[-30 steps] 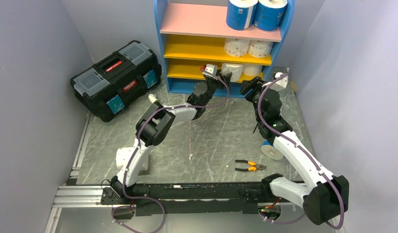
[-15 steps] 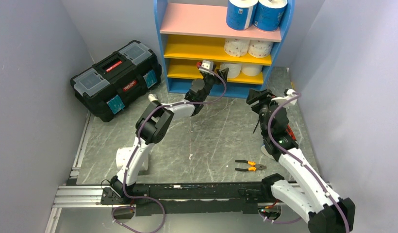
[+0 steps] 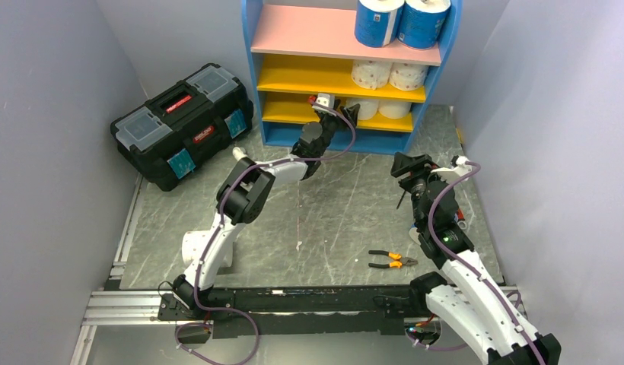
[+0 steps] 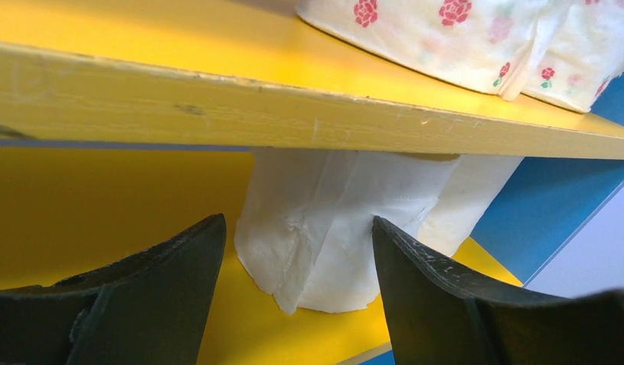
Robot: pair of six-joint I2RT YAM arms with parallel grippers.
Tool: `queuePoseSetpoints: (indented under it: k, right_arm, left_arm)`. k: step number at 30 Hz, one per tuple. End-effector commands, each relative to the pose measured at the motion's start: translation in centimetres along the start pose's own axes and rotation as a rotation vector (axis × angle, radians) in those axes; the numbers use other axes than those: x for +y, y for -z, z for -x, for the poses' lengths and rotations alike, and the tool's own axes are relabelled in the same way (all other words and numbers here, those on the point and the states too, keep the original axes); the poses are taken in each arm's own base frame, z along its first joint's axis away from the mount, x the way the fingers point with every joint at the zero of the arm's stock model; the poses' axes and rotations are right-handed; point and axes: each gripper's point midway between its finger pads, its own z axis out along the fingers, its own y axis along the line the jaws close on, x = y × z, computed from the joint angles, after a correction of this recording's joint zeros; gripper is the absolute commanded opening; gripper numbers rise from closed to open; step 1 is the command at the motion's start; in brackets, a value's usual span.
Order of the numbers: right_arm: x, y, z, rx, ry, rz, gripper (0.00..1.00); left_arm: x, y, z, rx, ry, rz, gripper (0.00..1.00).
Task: Place and organize the paper towels onto the shelf
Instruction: Place the paper towel on the shelf.
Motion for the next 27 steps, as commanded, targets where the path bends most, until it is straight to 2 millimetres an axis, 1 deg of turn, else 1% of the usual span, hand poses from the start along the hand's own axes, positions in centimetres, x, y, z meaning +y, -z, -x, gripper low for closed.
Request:
queuePoseSetpoints:
  k: [1, 3, 7, 8, 9, 10, 11, 12, 15, 17, 18, 19, 20, 21, 22, 23, 24, 25, 26, 27]
  right_arm:
    - [0.1, 0.1, 0.0, -0.003, -0.01, 0.006, 0.63]
    - [0.2, 0.1, 0.1, -0.005, -0.012, 0.009, 0.63]
    - [0.4, 0.0, 0.2, -0.005, -0.011, 0.01, 0.63]
    - [0.3, 0.0, 0.2, -0.003, -0.008, 0.007, 0.63]
    - [0.4, 0.1, 0.3, -0.007, -0.006, 0.007, 0.63]
    - [0.4, 0.1, 0.5, -0.009, -0.003, 0.005, 0.64]
    - [0.3, 0.2, 0.7, -0.013, 0.001, 0.001, 0.64]
    - [0.3, 0.3, 0.8, -0.017, 0.011, -0.001, 0.64]
    - [0.3, 0.4, 1.1, -0.017, 0.021, -0.004, 0.65]
    - [0.7, 0.5, 1.0, 0.002, 0.039, 0.014, 0.65]
    - [1.0, 0.5, 0.8, 0.018, 0.054, 0.026, 0.65]
    - [1.4, 0.4, 0.7, 0.038, 0.07, 0.037, 0.65]
    - [1.8, 0.4, 0.5, 0.058, 0.084, 0.05, 0.65]
    - [2.4, 0.3, 0.0, 0.088, 0.103, 0.071, 0.65]
    - [2.8, 0.3, -0.6, 0.131, 0.129, 0.093, 0.65]
    - [3.2, 0.4, -1.3, 0.172, 0.151, 0.115, 0.65]
    - [3.5, 0.4, -2.1, 0.217, 0.167, 0.134, 0.65]
    - [3.8, 0.5, -2.9, 0.26, 0.181, 0.15, 0.65]
    - [4.0, 0.8, -3.8, 0.31, 0.193, 0.172, 0.65]
    - [4.2, 1.0, -4.8, 0.353, 0.2, 0.199, 0.65]
  left_arm:
    - [-0.2, -0.5, 1.9, -0.065, 0.02, -0.005, 0.77]
    - [-0.2, -0.3, 2.3, -0.069, 0.02, -0.007, 0.78]
    - [-0.3, 0.2, 4.0, -0.096, 0.005, -0.009, 0.84]
    - [-0.4, 0.5, 4.5, -0.101, 0.001, -0.01, 0.87]
    - [-0.7, 0.9, 5.6, -0.115, 0.0, -0.014, 0.89]
    - [-0.8, 1.5, 6.1, -0.116, 0.0, -0.013, 0.9]
    - [-0.4, 2.8, 5.7, -0.095, 0.0, 0.003, 0.91]
    - [-0.3, 3.9, 5.8, -0.085, 0.003, 0.011, 0.92]
    - [-0.3, 7.5, 8.0, -0.091, 0.008, 0.045, 0.94]
    - [-0.4, 10.2, 9.4, -0.078, 0.015, 0.071, 0.94]
    - [-0.6, 11.5, 10.4, -0.075, 0.017, 0.084, 0.95]
    - [-0.8, 12.9, 10.7, -0.054, 0.015, 0.099, 0.95]
    - [-1.1, 14.2, 11.6, -0.042, 0.013, 0.112, 0.95]
    - [-1.5, 15.6, 12.4, -0.026, 0.008, 0.125, 0.95]
    - [-1.8, 17.1, 12.4, 0.018, -0.007, 0.142, 0.96]
    - [-2.3, 18.5, 13.1, 0.042, -0.02, 0.152, 0.96]
    - [-2.5, 20.1, 13.1, 0.092, -0.049, 0.169, 0.96]
    - [-2.4, 21.6, 13.6, 0.137, -0.069, 0.202, 0.97]
    - [-2.4, 23.2, 13.2, 0.223, -0.085, 0.227, 0.98]
    - [-1.6, 24.9, 13.2, 0.307, -0.107, 0.268, 0.98]
